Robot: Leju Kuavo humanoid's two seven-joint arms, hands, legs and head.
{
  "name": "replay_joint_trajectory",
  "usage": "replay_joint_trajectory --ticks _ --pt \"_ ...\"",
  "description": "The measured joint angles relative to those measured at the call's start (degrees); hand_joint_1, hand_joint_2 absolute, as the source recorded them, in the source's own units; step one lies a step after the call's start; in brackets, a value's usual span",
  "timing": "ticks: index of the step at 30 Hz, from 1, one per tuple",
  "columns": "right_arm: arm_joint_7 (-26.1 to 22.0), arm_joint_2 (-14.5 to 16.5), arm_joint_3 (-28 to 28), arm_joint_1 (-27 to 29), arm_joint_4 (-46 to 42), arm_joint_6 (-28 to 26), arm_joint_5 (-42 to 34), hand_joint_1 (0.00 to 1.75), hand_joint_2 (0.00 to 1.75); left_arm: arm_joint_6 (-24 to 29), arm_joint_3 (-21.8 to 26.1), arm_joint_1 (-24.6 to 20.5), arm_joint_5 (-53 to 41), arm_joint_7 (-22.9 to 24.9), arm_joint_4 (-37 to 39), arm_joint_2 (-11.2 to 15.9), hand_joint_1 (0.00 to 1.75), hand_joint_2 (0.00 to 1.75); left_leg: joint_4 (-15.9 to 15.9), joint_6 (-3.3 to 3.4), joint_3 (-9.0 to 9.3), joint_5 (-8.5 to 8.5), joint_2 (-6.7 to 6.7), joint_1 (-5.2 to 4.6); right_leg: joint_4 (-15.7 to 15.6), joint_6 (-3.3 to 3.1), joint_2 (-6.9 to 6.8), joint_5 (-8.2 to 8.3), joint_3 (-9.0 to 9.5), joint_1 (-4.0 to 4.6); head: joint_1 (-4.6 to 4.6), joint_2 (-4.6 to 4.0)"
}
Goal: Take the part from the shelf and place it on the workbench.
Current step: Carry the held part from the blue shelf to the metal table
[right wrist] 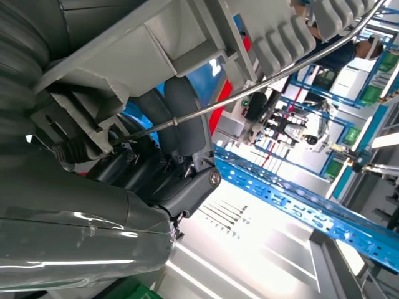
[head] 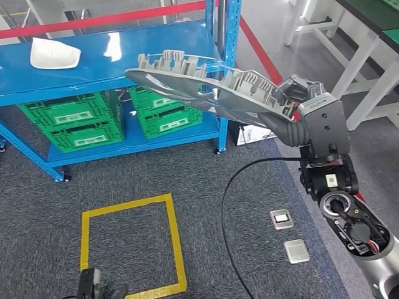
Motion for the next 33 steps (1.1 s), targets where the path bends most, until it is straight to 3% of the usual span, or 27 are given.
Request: replay_joint_trajectory --ticks 2,3,4,6,7,8,10,11,12,13,15,17,18,19,21,23,25,26,27,28,29,31,33 --pt "0.0 0.0 -0.1 0.0 0.0 0.0 0.0 1.75 1.75 0.0 0.0 -0.2 0.0 0.0 0.0 0.0 0.00 1.75 -9.2 0.65 6.37 -0.97 -0.04 -0.27 0.4 0.53 -0.06 1.11 -1.05 0.13 0.05 0.00" --pt "0.0 0.0 -0.1 0.0 -0.1 0.0 0.0 1.75 1.75 0.0 0.0 -0.3 0.0 0.0 0.0 0.1 0.00 1.75 -11.9 1.02 7.93 -1.56 -0.08 -0.44 0.4 0.83 -0.15 1.74 -1.34 0.13 0.15 0.00" --pt "0.0 0.0 -0.1 -0.1 -0.1 0.0 0.1 1.75 1.75 0.0 0.0 -0.3 0.0 -0.1 0.0 0.1 0.00 1.75 -13.3 1.41 8.26 -1.62 -0.08 -0.57 0.2 1.16 -0.20 2.45 -1.56 0.12 0.21 0.00" --pt "0.1 0.0 -0.1 -0.1 -0.1 0.2 0.1 1.75 1.75 0.0 0.0 -0.2 0.0 -0.1 0.0 0.0 0.00 1.75 -13.4 2.25 7.10 -0.48 0.13 -0.39 0.5 1.81 -0.07 2.19 -2.36 -0.05 0.22 0.00" --pt "0.1 0.0 -0.1 -0.1 -0.1 0.3 0.1 1.75 1.75 0.0 0.0 -0.1 0.1 -0.1 0.0 0.0 0.00 1.75 -13.6 2.73 6.41 0.11 0.30 -0.27 2.0 2.09 0.06 0.38 -3.11 -0.11 0.32 0.00" --pt "0.2 0.0 -0.1 -0.1 -0.1 0.5 0.1 1.75 1.75 0.0 0.0 -0.1 0.1 -0.2 0.0 -0.1 0.00 1.75 -13.7 3.09 5.64 0.75 0.44 -0.15 4.6 2.32 0.17 -2.42 -4.06 -0.18 0.53 0.00" --pt "0.3 0.0 0.0 -0.2 -0.1 0.9 0.1 1.75 1.75 0.0 0.0 -0.1 0.1 -0.3 0.0 -0.1 0.00 1.75 -13.7 3.37 3.96 1.96 0.49 -0.19 12.5 2.70 0.25 -7.90 -6.00 -0.25 1.06 0.00" --pt "0.3 0.0 0.1 -0.3 -0.1 1.1 0.1 1.75 1.75 0.0 0.0 -0.1 0.1 -0.5 0.0 -0.1 0.00 1.75 -13.6 3.30 3.11 2.59 0.47 -0.19 16.2 2.86 0.24 -8.68 -6.60 -0.26 1.26 0.00" --pt "0.3 0.0 0.2 -0.4 -0.1 1.2 0.1 1.75 1.75 0.0 0.0 0.0 0.2 -0.6 0.0 -0.2 0.00 1.75 -13.5 3.18 2.24 3.22 0.45 -0.18 18.6 2.95 0.25 -7.91 -6.61 -0.29 1.45 0.00" --pt "0.3 0.0 0.4 -0.6 -0.1 1.3 0.1 1.75 1.75 0.0 0.0 0.0 0.3 -0.8 0.0 -0.2 0.00 1.75 -13.3 3.00 1.36 3.80 0.35 -0.16 19.1 2.98 0.28 -6.08 -5.77 -0.33 1.63 0.00" --pt "0.3 0.0 0.5 -1.0 -0.1 1.4 0.2 1.75 1.75 0.1 0.0 0.1 0.5 -1.1 0.0 -0.3 0.00 1.75 -12.8 2.53 -0.12 4.70 0.06 -0.09 13.9 2.82 0.92 -3.12 -1.07 -0.47 1.92 0.00" --pt "0.3 0.0 0.5 -1.3 -0.1 1.4 0.3 1.75 1.75 0.2 0.0 0.0 0.5 -1.3 0.0 -0.4 0.00 1.75 -12.1 1.98 -1.14 5.28 -0.34 -0.23 5.0 2.47 1.97 -4.33 5.15 -0.50 2.14 0.00" --pt "0.2 0.0 0.6 -1.4 -0.1 1.4 0.4 1.75 1.75 0.2 0.0 0.0 0.5 -1.3 0.0 -0.5 0.00 1.75 -11.8 1.68 -1.58 5.62 -0.59 -0.30 1.9 2.25 2.27 -5.54 7.06 -0.47 2.13 0.00" --pt "0.2 0.0 0.6 -1.6 -0.1 1.4 0.5 1.75 1.75 0.2 0.0 0.0 0.5 -1.4 0.0 -0.5 0.00 1.75 -11.6 1.36 -2.01 6.03 -0.85 -0.40 0.3 1.99 2.20 -6.31 7.82 -0.37 2.04 0.00" --pt "0.3 0.0 0.6 -1.7 -0.1 1.4 0.6 1.75 1.75 0.2 0.0 0.1 0.6 -1.4 0.0 -0.4 0.00 1.75 -11.0 0.77 -2.89 6.22 -1.20 -0.38 -0.3 1.27 1.54 -6.35 7.44 -0.59 1.62 0.00" --pt "0.5 0.0 0.6 -1.7 -0.1 1.4 0.8 1.75 1.75 0.2 0.0 0.3 0.7 -1.4 0.0 -0.3 0.00 1.75 -7.3 0.27 -4.59 3.38 -0.96 -0.27 -0.4 0.41 0.75 -5.74 6.90 -0.76 0.87 0.00" --pt "0.6 0.0 0.7 -1.7 -0.1 1.4 1.0 1.75 1.75 0.2 0.0 0.4 0.7 -1.4 0.0 -0.4 0.00 1.75 0.7 -0.20 -7.59 -1.37 -0.64 -0.11 -0.3 -0.11 0.02 -5.23 6.31 -0.50 0.14 0.00" --pt "0.6 0.0 0.7 -1.7 -0.1 1.4 1.0 1.75 1.75 0.2 0.0 0.4 0.7 -1.4 0.0 -0.4 0.00 1.75 4.4 -0.33 -8.83 -2.91 -0.59 -0.07 -0.3 -0.23 -0.34 -5.03 6.01 -0.34 -0.05 0.00" --pt "0.6 0.0 0.7 -1.7 -0.1 1.4 1.0 1.75 1.75 0.2 0.0 0.5 0.7 -1.4 0.0 -0.4 0.00 1.75 6.4 -0.33 -9.23 -3.36 -0.55 -0.07 -0.2 -0.27 -0.62 -4.86 5.76 -0.18 -0.14 0.00" --pt "0.6 0.0 0.7 -1.7 -0.1 1.4 1.0 1.75 1.75 0.2 0.0 0.5 0.7 -1.4 0.0 -0.4 0.00 1.75 6.0 -0.15 -8.47 -2.69 -0.51 -0.12 -0.2 -0.28 -0.81 -4.74 5.59 -0.01 -0.21 0.00" --pt "0.7 0.0 0.7 -1.7 -0.1 1.4 1.0 1.75 1.75 0.2 0.0 0.6 0.7 -1.4 0.0 -0.4 0.00 1.75 3.5 0.22 -6.62 -1.20 -0.47 -0.23 -0.1 -0.27 -0.95 -4.68 5.50 0.18 -0.26 0.00" --pt "0.8 0.0 0.6 -1.7 -0.1 1.4 1.0 1.75 1.75 0.3 0.0 0.5 0.6 -1.3 0.0 -0.3 0.00 1.75 -4.9 1.59 -1.38 1.83 -0.33 -0.69 -0.1 -0.22 -1.18 -4.62 5.40 0.51 -0.28 0.00" --pt "0.9 0.0 0.5 -1.6 -0.2 1.3 0.9 1.75 1.75 0.3 0.0 0.5 0.5 -1.2 0.0 -0.2 0.00 1.75 -10.5 2.68 1.67 2.99 -0.08 -1.27 -0.1 0.12 -1.45 -4.39 5.16 0.52 -0.21 0.00"
